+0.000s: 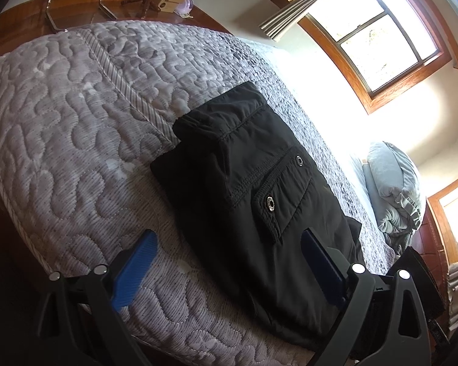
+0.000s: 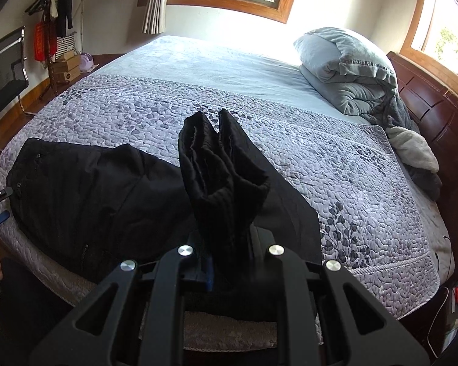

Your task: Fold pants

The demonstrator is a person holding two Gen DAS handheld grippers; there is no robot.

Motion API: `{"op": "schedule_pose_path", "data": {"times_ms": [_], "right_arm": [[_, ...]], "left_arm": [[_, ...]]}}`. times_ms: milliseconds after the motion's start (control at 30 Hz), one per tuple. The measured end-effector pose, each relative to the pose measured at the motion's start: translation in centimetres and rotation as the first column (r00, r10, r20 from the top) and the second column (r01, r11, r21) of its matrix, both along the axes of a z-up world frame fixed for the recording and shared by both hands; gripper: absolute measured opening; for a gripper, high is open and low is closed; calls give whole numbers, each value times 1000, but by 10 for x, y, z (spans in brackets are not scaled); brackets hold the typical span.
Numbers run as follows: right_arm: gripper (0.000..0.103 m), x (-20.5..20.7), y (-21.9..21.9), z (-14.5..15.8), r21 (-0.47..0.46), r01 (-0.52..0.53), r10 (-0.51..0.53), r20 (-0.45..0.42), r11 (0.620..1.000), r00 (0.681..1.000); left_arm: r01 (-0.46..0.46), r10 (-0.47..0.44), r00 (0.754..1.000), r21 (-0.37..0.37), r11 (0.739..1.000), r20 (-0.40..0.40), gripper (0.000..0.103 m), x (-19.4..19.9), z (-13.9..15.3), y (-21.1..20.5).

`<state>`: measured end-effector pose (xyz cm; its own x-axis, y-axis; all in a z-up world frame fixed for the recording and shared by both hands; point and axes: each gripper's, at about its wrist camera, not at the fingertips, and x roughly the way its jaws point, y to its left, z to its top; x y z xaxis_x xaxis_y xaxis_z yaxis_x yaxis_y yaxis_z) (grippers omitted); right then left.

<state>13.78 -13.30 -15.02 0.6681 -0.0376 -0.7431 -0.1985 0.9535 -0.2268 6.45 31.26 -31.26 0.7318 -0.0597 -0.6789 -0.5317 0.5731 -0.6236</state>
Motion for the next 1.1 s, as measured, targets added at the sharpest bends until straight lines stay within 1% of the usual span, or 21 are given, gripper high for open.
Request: {"op": "schedule_pose_path", "data": {"times_ms": [200, 400, 633, 933, 1100], "right_arm": [[15, 1, 19, -16, -48, -25, 24, -14, 999, 1000], [15, 5, 42, -37, -109, -61, 55, -59, 992, 997], [15, 3, 57, -57, -145, -84, 72, -87, 986, 994], [15, 0, 77, -84, -239, -129, 106, -107, 962, 989], [15, -2, 83, -94, -272, -152, 124, -117, 950, 985]], "left_arm": [[3, -3, 1000, -2, 1000, 0, 96, 0, 0, 0], [8, -8, 1000, -12, 1000, 2, 97, 1, -1, 0], [18, -18, 1000, -11, 1000, -4, 97, 0, -1, 5], [21, -21, 1000, -24, 999, -2, 97, -1, -2, 11], [13, -13, 1000, -40, 999, 7, 97, -4, -2, 13]]}}
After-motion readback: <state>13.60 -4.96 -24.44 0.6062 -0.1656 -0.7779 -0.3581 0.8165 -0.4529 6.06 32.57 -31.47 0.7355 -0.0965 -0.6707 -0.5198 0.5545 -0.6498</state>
